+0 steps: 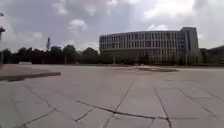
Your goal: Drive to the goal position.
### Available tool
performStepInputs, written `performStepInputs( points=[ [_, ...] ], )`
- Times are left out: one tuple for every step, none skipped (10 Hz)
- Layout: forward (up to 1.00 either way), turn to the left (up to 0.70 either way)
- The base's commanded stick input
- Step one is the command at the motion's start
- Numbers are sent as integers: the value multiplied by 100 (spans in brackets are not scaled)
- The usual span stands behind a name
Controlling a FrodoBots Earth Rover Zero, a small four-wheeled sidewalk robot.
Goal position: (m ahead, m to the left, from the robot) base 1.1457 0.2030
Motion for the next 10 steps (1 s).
performStepInputs(
  points=[
    [50,-2],
    [50,-2],
    [50,-2],
    [50,-2],
    [50,-2],
    [50,-2],
    [50,-2],
    [50,-2],
    [50,-2],
    [50,-2]
  ],
)
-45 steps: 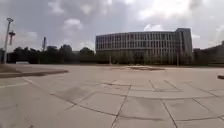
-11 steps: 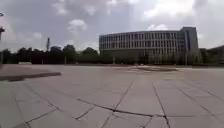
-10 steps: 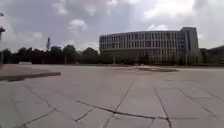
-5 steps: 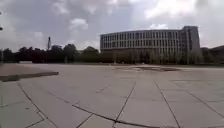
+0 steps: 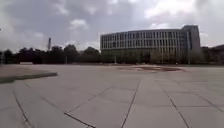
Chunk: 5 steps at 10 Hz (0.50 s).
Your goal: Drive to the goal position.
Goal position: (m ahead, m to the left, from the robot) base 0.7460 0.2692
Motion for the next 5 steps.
performStepInputs(
  points=[
    [50,-2],
    [50,-2],
    [50,-2],
    [50,-2],
    [50,-2]
  ],
)
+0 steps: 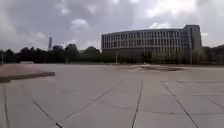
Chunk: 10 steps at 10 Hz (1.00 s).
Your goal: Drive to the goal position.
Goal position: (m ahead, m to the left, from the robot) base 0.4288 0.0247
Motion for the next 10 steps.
performStepInputs(
  points=[
    [50,-2],
    [50,-2],
    [50,-2],
    [50,-2],
    [50,-2],
    [50,-2],
    [50,-2],
    [50,-2],
    [50,-2],
    [50,-2]
  ],
)
